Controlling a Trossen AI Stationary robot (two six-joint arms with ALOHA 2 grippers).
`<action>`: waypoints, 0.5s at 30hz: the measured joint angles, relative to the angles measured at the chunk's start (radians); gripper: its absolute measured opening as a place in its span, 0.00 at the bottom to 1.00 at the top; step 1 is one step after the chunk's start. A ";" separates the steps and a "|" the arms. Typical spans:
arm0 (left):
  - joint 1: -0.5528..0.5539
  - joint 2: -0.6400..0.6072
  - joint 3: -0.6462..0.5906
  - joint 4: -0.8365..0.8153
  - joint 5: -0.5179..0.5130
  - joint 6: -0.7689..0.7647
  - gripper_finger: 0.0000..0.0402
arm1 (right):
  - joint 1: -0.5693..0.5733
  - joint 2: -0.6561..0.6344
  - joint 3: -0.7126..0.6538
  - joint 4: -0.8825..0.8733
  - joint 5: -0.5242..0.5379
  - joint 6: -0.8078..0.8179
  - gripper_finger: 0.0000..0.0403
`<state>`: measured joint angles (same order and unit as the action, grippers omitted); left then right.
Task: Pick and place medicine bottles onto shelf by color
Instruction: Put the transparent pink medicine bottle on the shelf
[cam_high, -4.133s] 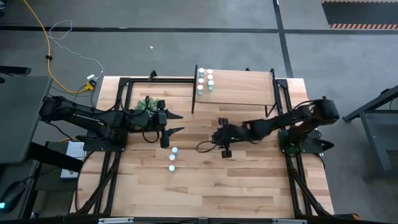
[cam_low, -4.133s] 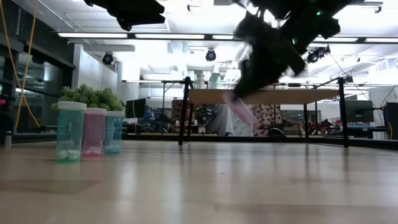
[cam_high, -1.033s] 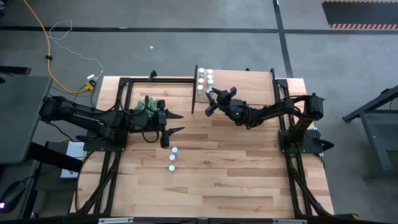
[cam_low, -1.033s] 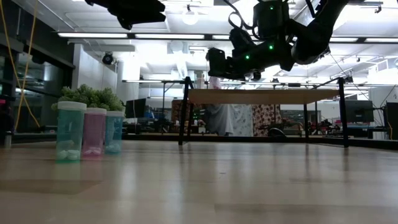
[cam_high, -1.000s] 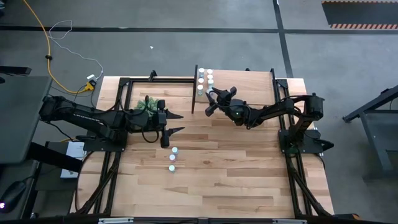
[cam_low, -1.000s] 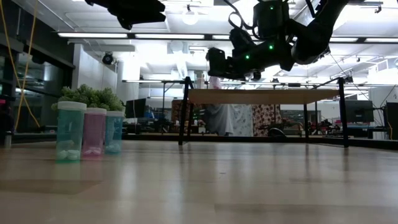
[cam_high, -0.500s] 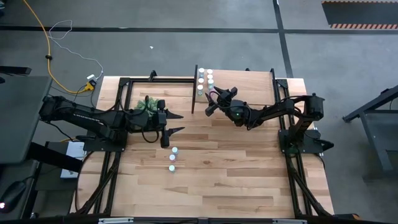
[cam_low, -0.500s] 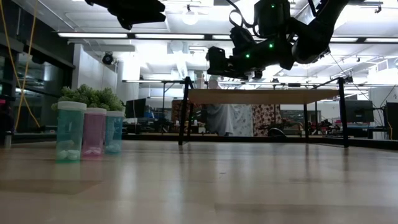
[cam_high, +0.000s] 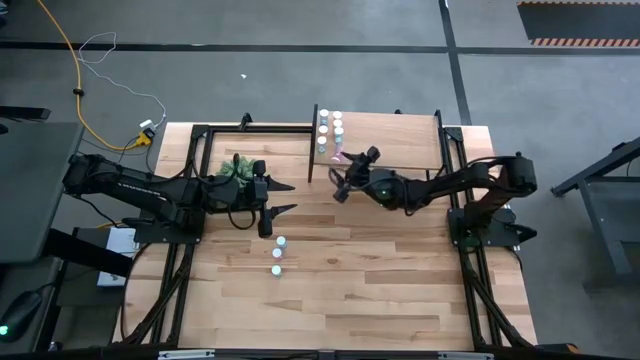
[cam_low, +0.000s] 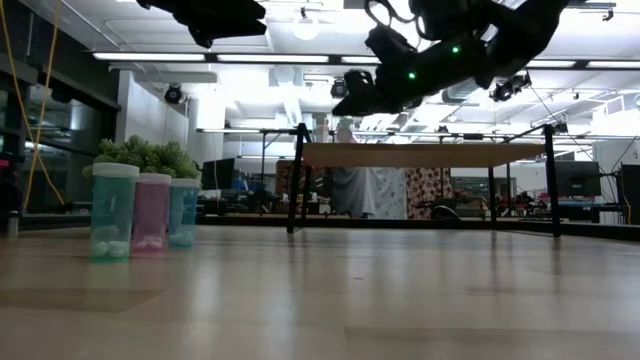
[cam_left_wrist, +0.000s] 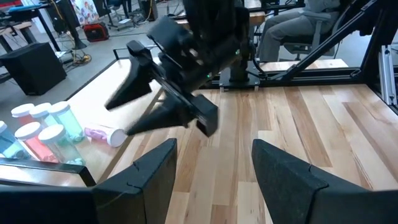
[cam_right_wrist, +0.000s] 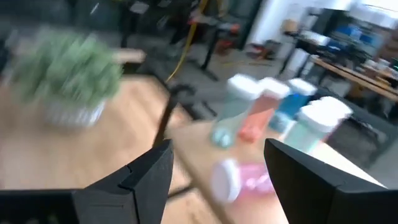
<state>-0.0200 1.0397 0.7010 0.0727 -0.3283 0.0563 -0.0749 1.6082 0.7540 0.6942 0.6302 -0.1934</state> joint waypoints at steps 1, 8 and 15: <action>0.000 0.000 0.000 0.000 0.000 0.000 0.50 | 0.003 -0.010 0.000 -0.046 -0.025 -0.027 0.60; 0.000 0.000 0.000 0.003 -0.001 0.000 0.50 | -0.002 -0.009 0.085 -0.370 -0.040 -0.291 0.60; 0.000 0.000 0.000 0.004 -0.023 0.000 0.50 | -0.003 0.003 0.151 -0.393 0.052 -0.455 0.60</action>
<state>-0.0200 1.0395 0.7008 0.0769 -0.3515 0.0563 -0.0784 1.6115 0.9052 0.3009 0.6823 -0.6480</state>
